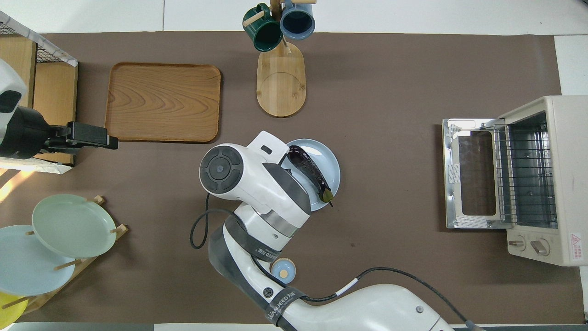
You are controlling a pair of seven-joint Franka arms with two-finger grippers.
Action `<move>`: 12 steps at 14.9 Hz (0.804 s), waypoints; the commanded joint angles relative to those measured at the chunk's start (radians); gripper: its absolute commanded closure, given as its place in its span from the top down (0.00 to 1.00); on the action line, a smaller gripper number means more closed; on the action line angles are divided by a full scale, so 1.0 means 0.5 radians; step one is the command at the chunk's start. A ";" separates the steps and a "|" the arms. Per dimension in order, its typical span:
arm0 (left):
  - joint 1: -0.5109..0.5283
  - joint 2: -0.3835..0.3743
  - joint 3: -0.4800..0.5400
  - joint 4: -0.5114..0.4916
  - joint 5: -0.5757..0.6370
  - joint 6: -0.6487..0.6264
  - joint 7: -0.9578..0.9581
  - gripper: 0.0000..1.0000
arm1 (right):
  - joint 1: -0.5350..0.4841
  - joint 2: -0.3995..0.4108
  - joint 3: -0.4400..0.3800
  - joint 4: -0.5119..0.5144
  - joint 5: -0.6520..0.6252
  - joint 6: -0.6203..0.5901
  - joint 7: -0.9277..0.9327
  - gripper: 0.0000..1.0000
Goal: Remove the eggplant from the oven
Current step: 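Pull the plate with eggplant out and carry it toward the table center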
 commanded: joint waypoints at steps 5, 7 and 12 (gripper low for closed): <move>-0.013 -0.058 0.011 -0.138 -0.047 0.115 0.056 1.00 | -0.014 0.028 0.031 -0.035 0.029 0.264 0.046 0.40; -0.013 -0.058 0.011 -0.138 -0.047 0.115 0.056 1.00 | -0.042 -0.005 0.034 0.008 0.032 0.216 0.043 0.41; -0.013 -0.058 0.011 -0.138 -0.069 0.118 0.056 1.00 | -0.277 -0.379 0.022 -0.086 -0.017 -0.458 -0.233 0.00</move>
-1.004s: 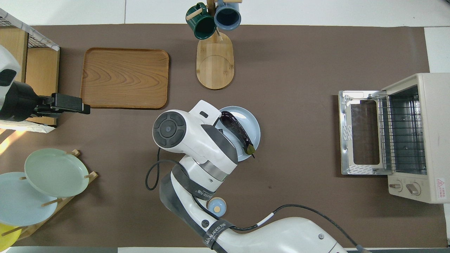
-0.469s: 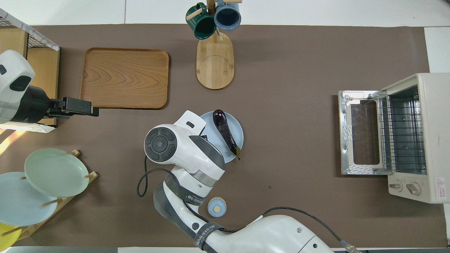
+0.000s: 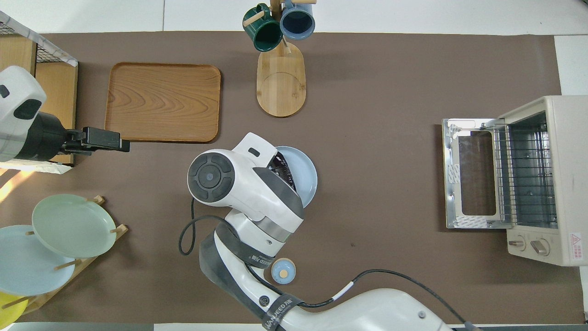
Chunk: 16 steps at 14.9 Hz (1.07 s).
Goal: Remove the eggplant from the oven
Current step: 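Pull the plate with eggplant out and carry it toward the table center, then set the plate down with the right gripper while the left gripper reaches in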
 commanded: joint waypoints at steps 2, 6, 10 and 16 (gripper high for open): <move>-0.013 -0.058 0.011 -0.072 -0.071 0.050 0.034 1.00 | -0.369 -0.371 0.028 -0.447 -0.147 -0.257 -0.180 0.00; -0.110 -0.018 -0.001 -0.109 -0.184 0.111 -0.008 1.00 | -0.835 -0.605 0.028 -1.052 -0.307 0.025 -0.630 0.00; -0.524 0.098 0.002 -0.265 -0.181 0.589 -0.403 1.00 | -1.100 -0.658 0.028 -1.276 -0.381 0.190 -0.901 0.00; -1.095 0.334 0.011 -0.489 -0.178 1.267 -0.738 1.00 | -1.253 -0.698 0.028 -1.513 -0.406 0.537 -0.953 0.00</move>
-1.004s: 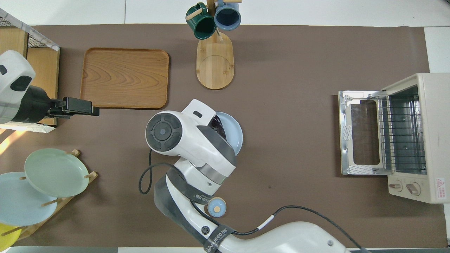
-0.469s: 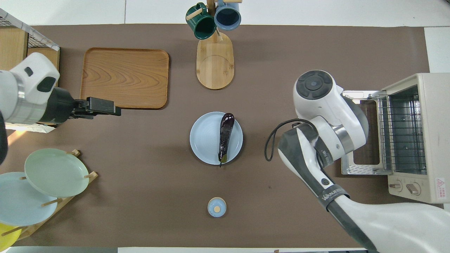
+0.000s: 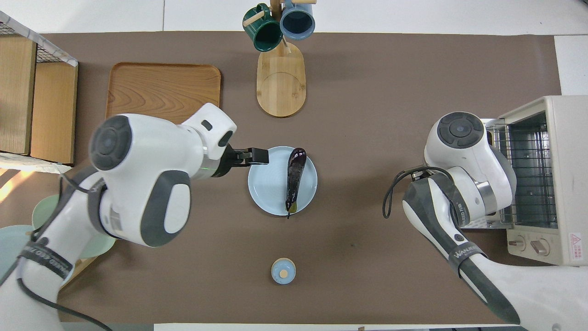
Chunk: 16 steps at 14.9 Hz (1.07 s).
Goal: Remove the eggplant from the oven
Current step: 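Grasp the purple eggplant on the plate with the left gripper and lift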
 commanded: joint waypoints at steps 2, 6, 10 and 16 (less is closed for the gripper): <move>-0.242 0.040 0.046 -0.205 -0.015 0.304 -0.087 1.00 | -0.057 -0.080 0.030 -0.091 -0.159 0.066 -0.098 0.00; -0.389 0.258 0.049 -0.178 0.196 0.497 -0.344 1.00 | -0.075 -0.080 0.024 -0.048 -0.236 0.032 -0.226 0.00; -0.405 0.427 0.049 -0.055 0.335 0.544 -0.424 1.00 | -0.099 -0.101 0.027 0.157 -0.246 -0.264 -0.380 0.00; -0.383 0.494 0.052 0.000 0.390 0.556 -0.421 0.48 | -0.222 -0.371 0.024 0.200 -0.243 -0.520 -0.711 0.00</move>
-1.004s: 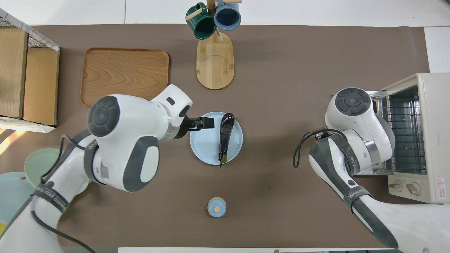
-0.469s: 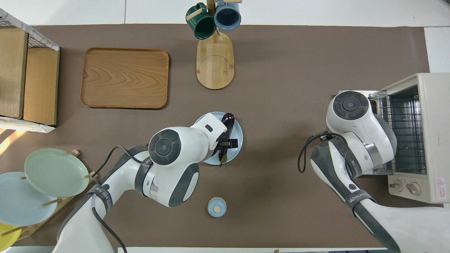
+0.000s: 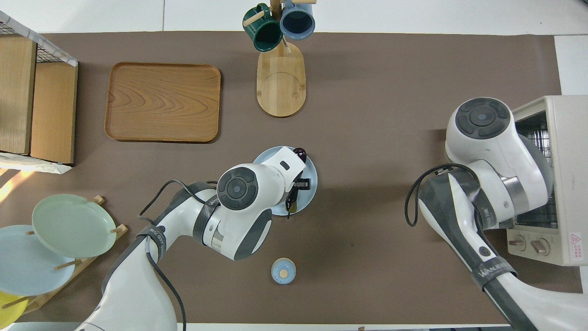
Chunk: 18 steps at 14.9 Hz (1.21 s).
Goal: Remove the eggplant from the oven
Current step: 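Carry the eggplant to the wooden tray while the right gripper returns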
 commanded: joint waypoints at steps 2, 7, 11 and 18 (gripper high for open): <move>-0.001 0.046 0.023 0.072 0.047 0.009 -0.035 0.35 | -0.267 -0.134 -0.008 -0.015 -0.070 -0.012 -0.366 0.00; 0.082 -0.040 0.026 0.082 0.047 -0.095 -0.023 0.00 | -0.411 -0.205 -0.033 -0.012 -0.045 -0.018 -0.570 0.00; 0.394 -0.080 0.026 0.430 0.063 -0.585 0.032 0.00 | -0.387 -0.294 -0.021 0.315 0.248 -0.428 -0.564 0.01; 1.057 0.125 0.023 0.876 0.170 -0.976 0.590 0.00 | -0.304 -0.235 -0.002 0.531 0.697 -0.463 -0.374 1.00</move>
